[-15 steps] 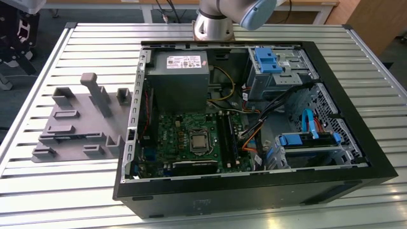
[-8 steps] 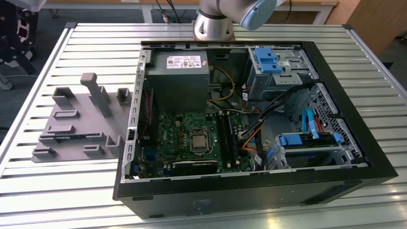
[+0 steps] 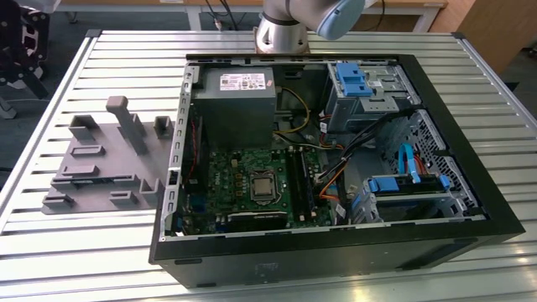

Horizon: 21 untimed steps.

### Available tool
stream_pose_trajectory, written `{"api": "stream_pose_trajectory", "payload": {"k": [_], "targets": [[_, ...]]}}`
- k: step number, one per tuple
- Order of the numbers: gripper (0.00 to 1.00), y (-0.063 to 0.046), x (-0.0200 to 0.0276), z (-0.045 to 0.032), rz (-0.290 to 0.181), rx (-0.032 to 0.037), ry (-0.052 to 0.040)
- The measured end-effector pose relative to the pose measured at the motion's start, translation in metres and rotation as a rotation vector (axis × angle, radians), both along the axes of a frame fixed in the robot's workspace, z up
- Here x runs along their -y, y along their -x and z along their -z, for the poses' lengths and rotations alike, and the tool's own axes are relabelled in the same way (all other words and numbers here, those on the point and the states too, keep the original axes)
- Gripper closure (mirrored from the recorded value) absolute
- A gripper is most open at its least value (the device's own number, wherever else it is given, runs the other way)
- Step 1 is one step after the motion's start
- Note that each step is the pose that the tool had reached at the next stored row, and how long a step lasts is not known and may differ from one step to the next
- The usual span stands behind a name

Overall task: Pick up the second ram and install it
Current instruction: 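Pick up the second ram and move it above second insertion slot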

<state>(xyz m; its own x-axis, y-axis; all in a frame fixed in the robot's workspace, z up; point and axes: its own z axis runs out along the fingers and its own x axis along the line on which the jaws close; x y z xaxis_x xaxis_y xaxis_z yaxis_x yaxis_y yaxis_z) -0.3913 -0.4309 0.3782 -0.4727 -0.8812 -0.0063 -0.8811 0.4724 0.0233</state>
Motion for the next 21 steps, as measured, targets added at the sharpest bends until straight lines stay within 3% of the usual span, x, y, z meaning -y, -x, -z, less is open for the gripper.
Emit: {"api": "stream_pose_trajectory", "payload": {"k": [5, 21], "targets": [[0.89, 0.0000, 0.0000, 0.0003, -0.022, 0.0066, -0.0001], [0.89, 0.0000, 0.0000, 0.0006, -0.188, 0.0070, -0.0006]]}}
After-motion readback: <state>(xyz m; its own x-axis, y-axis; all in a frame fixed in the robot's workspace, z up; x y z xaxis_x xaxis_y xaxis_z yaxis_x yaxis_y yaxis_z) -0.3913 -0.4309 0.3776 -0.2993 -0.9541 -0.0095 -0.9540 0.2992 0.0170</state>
